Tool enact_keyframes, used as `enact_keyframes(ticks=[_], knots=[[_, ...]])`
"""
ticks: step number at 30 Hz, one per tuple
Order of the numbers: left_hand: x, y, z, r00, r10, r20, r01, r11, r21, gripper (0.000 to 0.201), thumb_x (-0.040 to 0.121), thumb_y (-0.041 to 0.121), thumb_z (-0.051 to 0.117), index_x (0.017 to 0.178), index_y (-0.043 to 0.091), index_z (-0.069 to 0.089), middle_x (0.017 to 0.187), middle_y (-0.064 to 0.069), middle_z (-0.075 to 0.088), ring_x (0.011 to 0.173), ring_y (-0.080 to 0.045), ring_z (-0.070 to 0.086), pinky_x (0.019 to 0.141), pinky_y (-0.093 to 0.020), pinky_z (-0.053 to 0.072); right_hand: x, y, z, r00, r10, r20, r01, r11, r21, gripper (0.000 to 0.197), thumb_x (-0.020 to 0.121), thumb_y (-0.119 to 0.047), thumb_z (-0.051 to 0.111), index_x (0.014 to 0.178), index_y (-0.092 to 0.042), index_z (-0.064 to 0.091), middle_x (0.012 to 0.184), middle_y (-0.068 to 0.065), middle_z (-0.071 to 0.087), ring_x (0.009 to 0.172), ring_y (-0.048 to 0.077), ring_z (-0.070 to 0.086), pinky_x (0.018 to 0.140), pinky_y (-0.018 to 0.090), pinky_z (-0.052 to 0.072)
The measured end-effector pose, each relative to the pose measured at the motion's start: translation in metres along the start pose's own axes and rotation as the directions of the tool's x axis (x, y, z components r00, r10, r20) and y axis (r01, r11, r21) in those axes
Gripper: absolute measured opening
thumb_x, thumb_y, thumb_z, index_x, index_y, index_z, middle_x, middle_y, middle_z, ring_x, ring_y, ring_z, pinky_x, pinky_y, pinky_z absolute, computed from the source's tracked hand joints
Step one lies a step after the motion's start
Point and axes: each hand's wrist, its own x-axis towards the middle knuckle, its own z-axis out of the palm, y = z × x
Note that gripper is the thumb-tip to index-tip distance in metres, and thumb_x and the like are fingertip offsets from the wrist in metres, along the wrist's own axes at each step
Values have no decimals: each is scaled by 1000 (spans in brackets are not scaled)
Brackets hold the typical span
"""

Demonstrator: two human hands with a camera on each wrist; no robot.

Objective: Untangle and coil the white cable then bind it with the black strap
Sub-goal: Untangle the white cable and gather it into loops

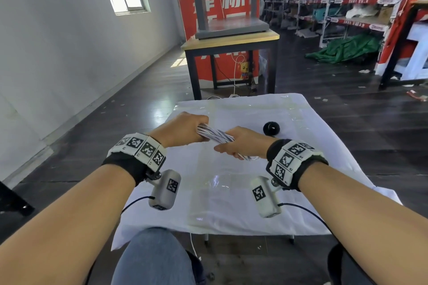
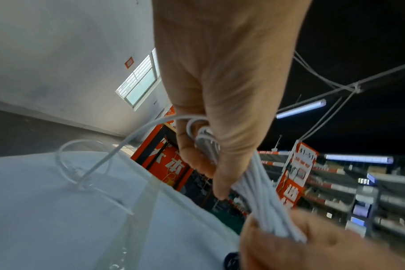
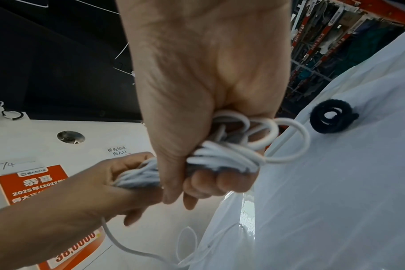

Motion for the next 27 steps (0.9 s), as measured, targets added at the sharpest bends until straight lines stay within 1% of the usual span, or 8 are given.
enact_keyframes(ticks=[2,5,11,16,20,23,25,27], knots=[[1,0,-12,1000,-16,-26,11,985,-171,13,82,21,72,90,18,63,79,4,66,65,-9,61,60,-21,50,0,0,-3,999,-12,-36,13,999,40,24,92,-31,59,88,-7,62,65,1,57,53,15,51,52,24,44],[1,2,-29,995,-94,-21,71,868,-491,28,81,7,71,106,18,63,93,2,68,80,-8,64,72,-19,56,1,-1,-4,992,-59,-108,69,993,97,26,95,-30,54,96,-7,66,77,3,66,61,15,56,59,25,48],[5,25,-41,964,-262,-39,87,451,-888,38,82,-18,55,111,6,61,93,-7,66,83,-14,66,78,-24,56,1,-15,0,977,-101,-187,156,937,313,30,96,-30,53,119,-14,63,69,5,56,58,11,54,53,16,47],[12,35,-48,918,-397,-21,23,106,-994,48,75,-29,39,105,2,61,85,-14,64,74,-21,66,74,-33,59,5,-23,-2,982,-103,-158,163,887,431,35,97,-28,53,125,-8,58,71,5,55,56,12,49,54,19,47],[15,38,-49,892,-450,45,3,-94,-996,51,74,-31,33,100,6,57,88,-16,57,78,-26,63,84,-39,54,3,-30,-3,990,-126,-69,144,879,454,28,99,-24,48,118,-7,59,105,2,69,67,9,56,62,16,46],[17,32,-46,877,-475,78,3,-158,-987,52,73,-32,31,98,6,56,92,-19,56,80,-28,63,86,-42,54,1,-29,-3,988,-150,-40,153,904,400,28,100,-24,46,112,-6,63,93,-1,66,76,-3,60,70,8,43],[16,29,-44,872,-481,90,7,-171,-985,52,72,-32,33,99,6,56,97,-20,56,83,-29,63,86,-43,54,2,-26,-2,991,-133,-26,131,891,434,22,98,-25,50,102,-8,64,91,3,61,80,7,63,76,18,47],[15,26,-42,874,-478,90,1,-183,-983,50,73,-31,36,102,6,56,99,-20,58,85,-29,63,79,-39,58,1,-25,2,994,-113,-3,95,821,563,16,97,-20,52,94,-6,58,87,9,55,69,16,67,68,26,56]])
